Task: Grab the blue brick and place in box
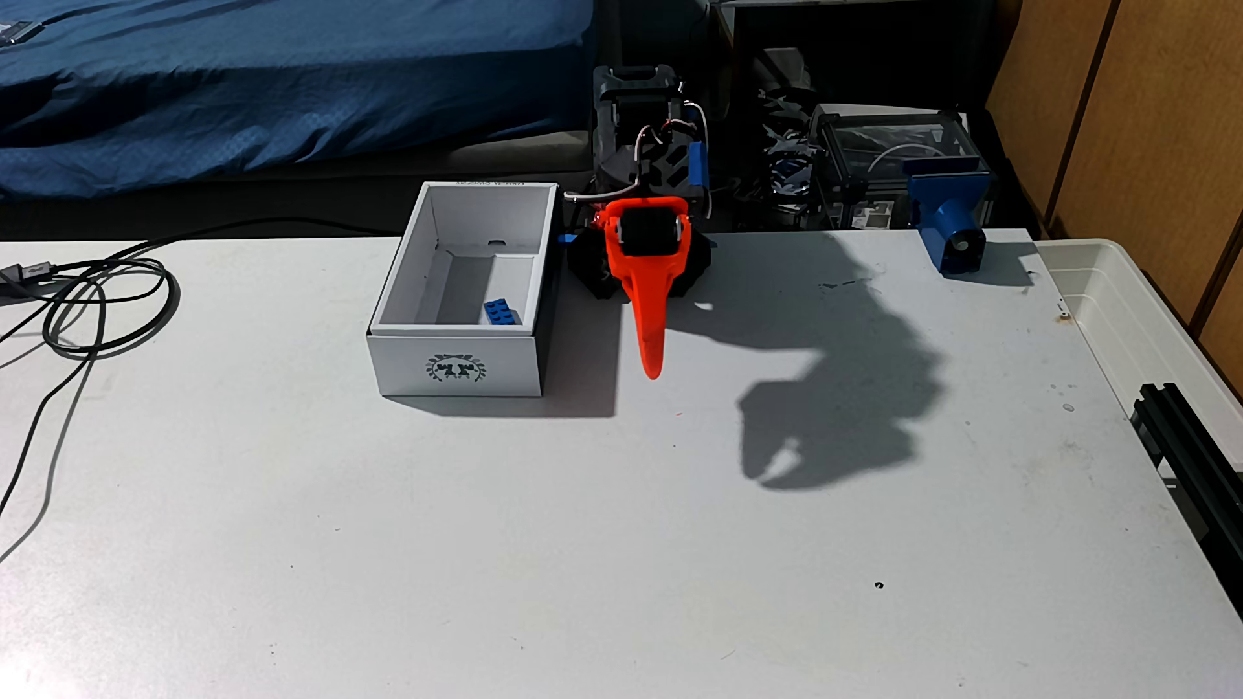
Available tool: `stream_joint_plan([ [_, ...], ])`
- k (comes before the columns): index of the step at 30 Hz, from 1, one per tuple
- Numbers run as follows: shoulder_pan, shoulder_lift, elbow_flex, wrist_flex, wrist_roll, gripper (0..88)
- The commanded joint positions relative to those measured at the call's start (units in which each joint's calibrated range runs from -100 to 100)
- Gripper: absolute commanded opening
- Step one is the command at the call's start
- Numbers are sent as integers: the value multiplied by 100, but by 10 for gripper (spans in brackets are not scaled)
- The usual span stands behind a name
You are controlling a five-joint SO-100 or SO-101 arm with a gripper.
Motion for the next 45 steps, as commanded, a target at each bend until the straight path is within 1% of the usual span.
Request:
stream_joint_plan([
  [1, 93, -17, -17, 221, 39, 22],
  [5, 182, -68, -17, 514, 34, 13],
  [12, 205, -68, -62, 669, 3, 7],
  [45, 190, -68, -53, 635, 29, 8],
])
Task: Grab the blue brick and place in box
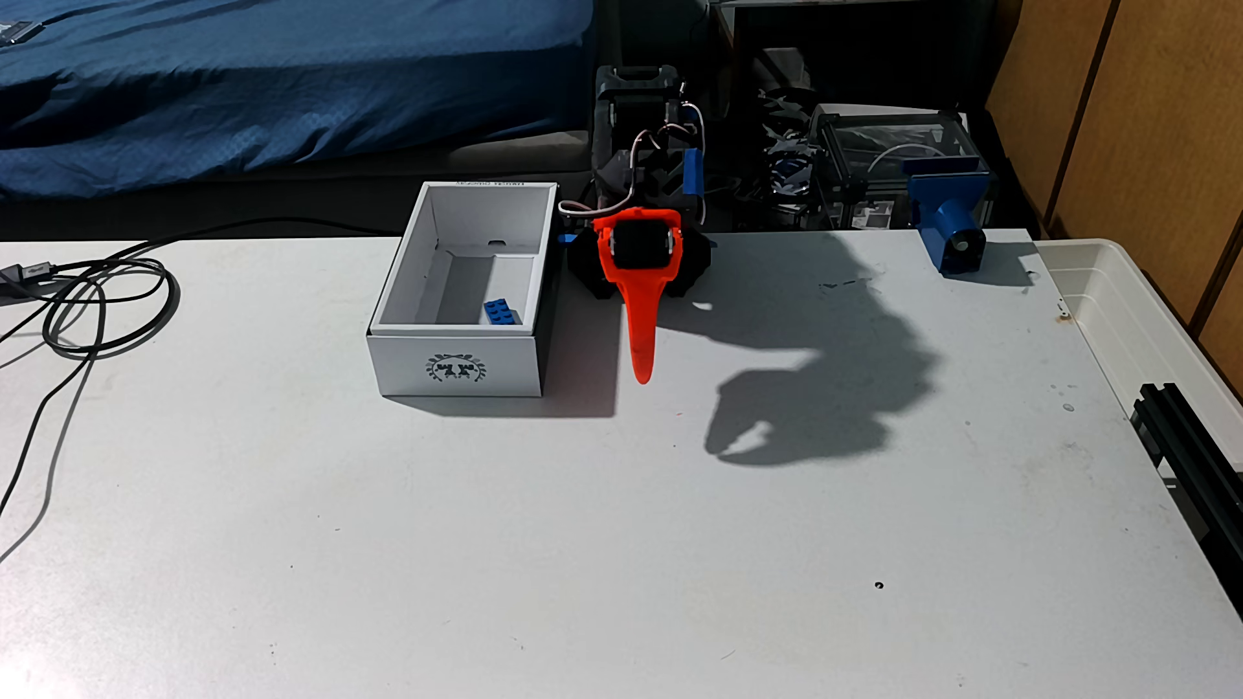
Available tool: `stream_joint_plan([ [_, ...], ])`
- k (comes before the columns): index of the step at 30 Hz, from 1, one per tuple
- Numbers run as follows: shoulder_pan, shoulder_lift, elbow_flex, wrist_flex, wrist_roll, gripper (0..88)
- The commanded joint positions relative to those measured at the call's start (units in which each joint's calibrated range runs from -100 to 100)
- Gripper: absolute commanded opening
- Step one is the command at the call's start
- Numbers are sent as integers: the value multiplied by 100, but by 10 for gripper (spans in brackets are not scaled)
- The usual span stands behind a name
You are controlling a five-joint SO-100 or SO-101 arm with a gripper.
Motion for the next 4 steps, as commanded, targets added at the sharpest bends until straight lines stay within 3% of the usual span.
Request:
stream_joint_plan([
  [1, 64, -68, -53, -24, 29, 8],
  [4, 64, -68, -53, -24, 29, 8],
])
